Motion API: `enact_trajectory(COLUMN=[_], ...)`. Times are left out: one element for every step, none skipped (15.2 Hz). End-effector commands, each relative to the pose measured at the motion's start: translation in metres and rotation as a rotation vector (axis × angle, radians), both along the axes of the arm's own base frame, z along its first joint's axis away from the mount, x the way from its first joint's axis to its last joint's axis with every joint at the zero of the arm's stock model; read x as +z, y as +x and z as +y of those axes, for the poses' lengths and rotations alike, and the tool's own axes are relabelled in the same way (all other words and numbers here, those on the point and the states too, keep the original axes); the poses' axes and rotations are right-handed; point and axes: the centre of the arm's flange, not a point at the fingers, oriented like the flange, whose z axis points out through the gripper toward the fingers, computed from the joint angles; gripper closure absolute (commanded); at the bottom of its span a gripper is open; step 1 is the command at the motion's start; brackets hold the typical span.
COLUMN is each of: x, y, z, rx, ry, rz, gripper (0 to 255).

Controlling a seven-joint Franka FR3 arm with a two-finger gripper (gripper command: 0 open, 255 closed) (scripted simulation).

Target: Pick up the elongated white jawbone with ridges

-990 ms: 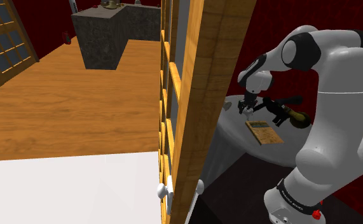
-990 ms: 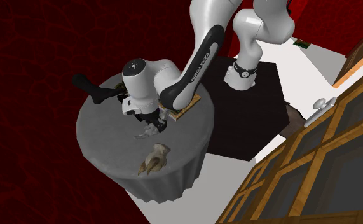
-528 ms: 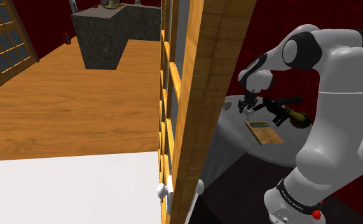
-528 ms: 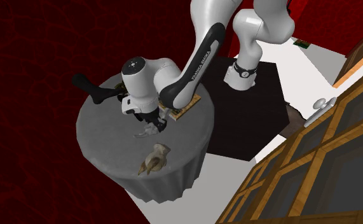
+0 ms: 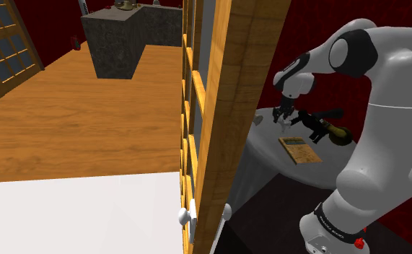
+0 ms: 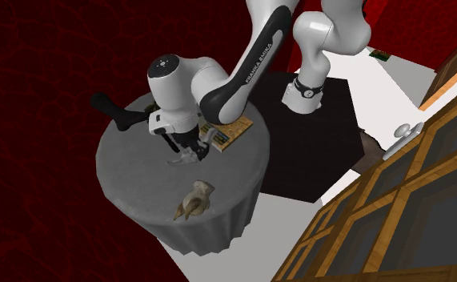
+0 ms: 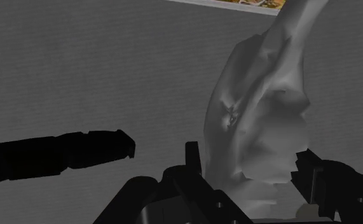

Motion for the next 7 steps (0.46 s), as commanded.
enact_trajectory(x=[0.010, 0.015, 0.020, 0.026, 0.031, 0.032, 0.032], y=[0.000, 0.000, 0.000, 0.000, 0.000, 0.000, 0.000], z=[-0.001, -0.001, -0.001, -0.001, -0.001, -0.001, -0.001], rx=[0.000, 0.000, 0.000, 0.000, 0.000, 0.000, 0.000], ry=[0.000, 0.000, 0.000, 0.000, 0.000, 0.000, 0.000], rz=[0.000, 0.000, 0.000, 0.000, 0.000, 0.000, 0.000], gripper=[255, 255, 255, 255, 255, 255, 255])
